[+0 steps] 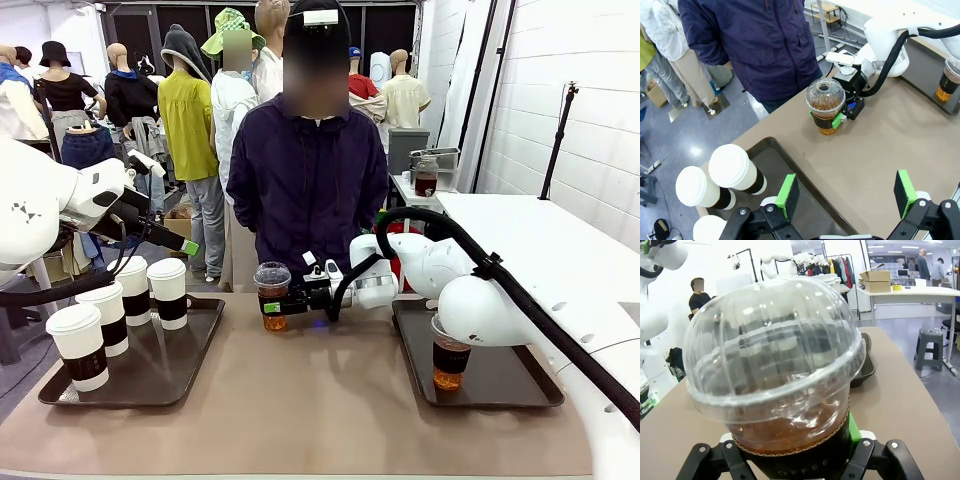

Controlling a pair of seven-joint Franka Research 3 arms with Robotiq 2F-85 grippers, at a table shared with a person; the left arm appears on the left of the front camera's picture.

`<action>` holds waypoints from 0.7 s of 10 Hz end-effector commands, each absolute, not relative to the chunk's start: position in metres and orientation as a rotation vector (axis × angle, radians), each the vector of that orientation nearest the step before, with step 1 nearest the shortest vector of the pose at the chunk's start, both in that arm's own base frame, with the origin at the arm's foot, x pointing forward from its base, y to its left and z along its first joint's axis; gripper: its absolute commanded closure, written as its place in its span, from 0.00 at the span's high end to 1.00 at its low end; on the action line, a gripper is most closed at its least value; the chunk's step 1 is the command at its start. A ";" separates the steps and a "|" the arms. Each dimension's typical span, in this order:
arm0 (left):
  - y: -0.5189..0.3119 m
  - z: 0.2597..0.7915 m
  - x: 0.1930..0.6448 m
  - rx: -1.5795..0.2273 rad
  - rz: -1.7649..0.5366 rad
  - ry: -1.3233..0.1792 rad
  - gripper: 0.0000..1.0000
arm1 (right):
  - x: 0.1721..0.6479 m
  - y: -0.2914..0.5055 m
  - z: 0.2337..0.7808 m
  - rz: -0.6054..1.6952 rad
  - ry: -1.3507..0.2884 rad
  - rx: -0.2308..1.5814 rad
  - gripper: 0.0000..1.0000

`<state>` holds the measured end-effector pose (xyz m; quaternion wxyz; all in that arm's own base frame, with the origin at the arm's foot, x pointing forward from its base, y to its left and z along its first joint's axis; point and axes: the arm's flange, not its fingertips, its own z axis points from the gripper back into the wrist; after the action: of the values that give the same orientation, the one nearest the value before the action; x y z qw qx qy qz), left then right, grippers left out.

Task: Distribute the coffee onto the tray.
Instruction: Pick up another iced Americano from the middle of the table and place it on the right Handle tray.

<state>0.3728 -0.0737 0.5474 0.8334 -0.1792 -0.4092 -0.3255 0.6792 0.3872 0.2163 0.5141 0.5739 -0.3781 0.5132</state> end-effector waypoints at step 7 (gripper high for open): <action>-0.072 0.547 0.373 -0.390 -0.687 -0.866 1.00 | 0.659 0.318 0.315 1.328 -0.843 1.359 0.80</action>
<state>0.3728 -0.0736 0.5475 0.8334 -0.1793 -0.4092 -0.3255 0.6799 0.3420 0.3006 0.5009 0.5621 -0.3601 0.5508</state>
